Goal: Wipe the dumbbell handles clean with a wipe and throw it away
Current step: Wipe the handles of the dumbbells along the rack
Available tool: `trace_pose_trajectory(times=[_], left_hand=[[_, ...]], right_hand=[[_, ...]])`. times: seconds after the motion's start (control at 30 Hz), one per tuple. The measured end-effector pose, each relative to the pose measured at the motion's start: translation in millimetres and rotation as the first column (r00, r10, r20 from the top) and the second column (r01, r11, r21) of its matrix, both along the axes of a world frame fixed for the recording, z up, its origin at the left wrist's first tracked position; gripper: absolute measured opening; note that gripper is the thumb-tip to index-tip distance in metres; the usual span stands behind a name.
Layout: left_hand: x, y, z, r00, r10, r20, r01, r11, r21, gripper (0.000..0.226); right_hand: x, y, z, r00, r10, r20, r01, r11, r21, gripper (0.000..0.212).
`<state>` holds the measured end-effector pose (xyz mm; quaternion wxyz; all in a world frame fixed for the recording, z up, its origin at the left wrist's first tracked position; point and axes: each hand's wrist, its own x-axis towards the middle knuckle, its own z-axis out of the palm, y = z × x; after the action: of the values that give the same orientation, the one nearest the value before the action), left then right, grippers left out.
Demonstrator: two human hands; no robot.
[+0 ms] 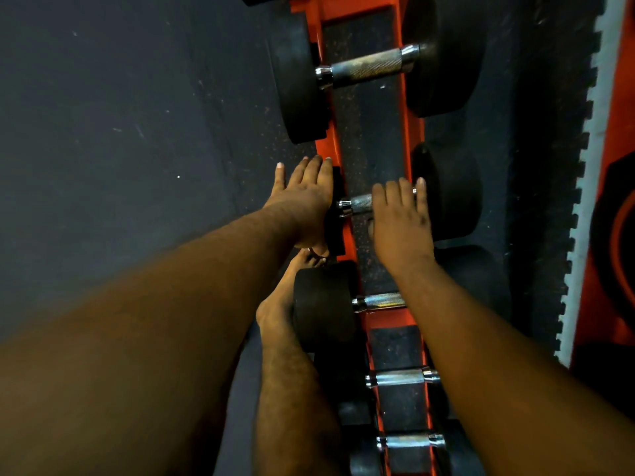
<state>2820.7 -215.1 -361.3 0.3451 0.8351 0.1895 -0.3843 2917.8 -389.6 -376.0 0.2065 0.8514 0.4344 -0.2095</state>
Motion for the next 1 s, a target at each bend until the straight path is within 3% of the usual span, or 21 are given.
trace_pose_trajectory(times=[0.1, 0.27, 0.43, 0.73, 0.8, 0.9, 1.0], left_hand=[[-1, -1, -1, 1.000, 0.006, -0.004, -0.006, 1.000, 0.002, 0.155], [2, 0, 2, 1.000, -0.008, -0.014, 0.008, 1.000, 0.010, 0.157], [1, -1, 2, 1.000, -0.011, -0.023, 0.012, 1.000, 0.019, 0.157], [-12, -9, 7, 0.997, 0.050, 0.054, -0.051, 0.999, 0.016, 0.144], [-25, -24, 7, 0.990, 0.091, 0.111, -0.097, 0.994, 0.054, 0.129], [-58, -58, 18, 0.967, 0.089, 0.240, -0.127, 0.981, 0.145, 0.109], [-90, -88, 33, 0.969, 0.051, 0.240, -0.075, 0.993, 0.089, 0.102]], right_hand=[[-16, -18, 9, 0.999, 0.017, 0.041, -0.015, 0.999, -0.044, 0.078], [11, 24, 0, 0.996, 0.040, -0.083, -0.047, 0.996, -0.077, 0.042], [-11, 20, 8, 0.972, 0.159, -0.175, -0.158, 0.987, 0.020, 0.061], [-26, 3, 17, 0.941, 0.206, -0.269, -0.211, 0.977, 0.011, 0.069], [-30, -9, 21, 0.944, 0.189, -0.270, -0.179, 0.982, 0.061, 0.071], [-46, -41, 31, 0.969, 0.036, -0.243, 0.015, 0.979, 0.205, 0.065], [-74, -80, 39, 0.967, -0.006, -0.254, 0.056, 0.980, 0.192, 0.060]])
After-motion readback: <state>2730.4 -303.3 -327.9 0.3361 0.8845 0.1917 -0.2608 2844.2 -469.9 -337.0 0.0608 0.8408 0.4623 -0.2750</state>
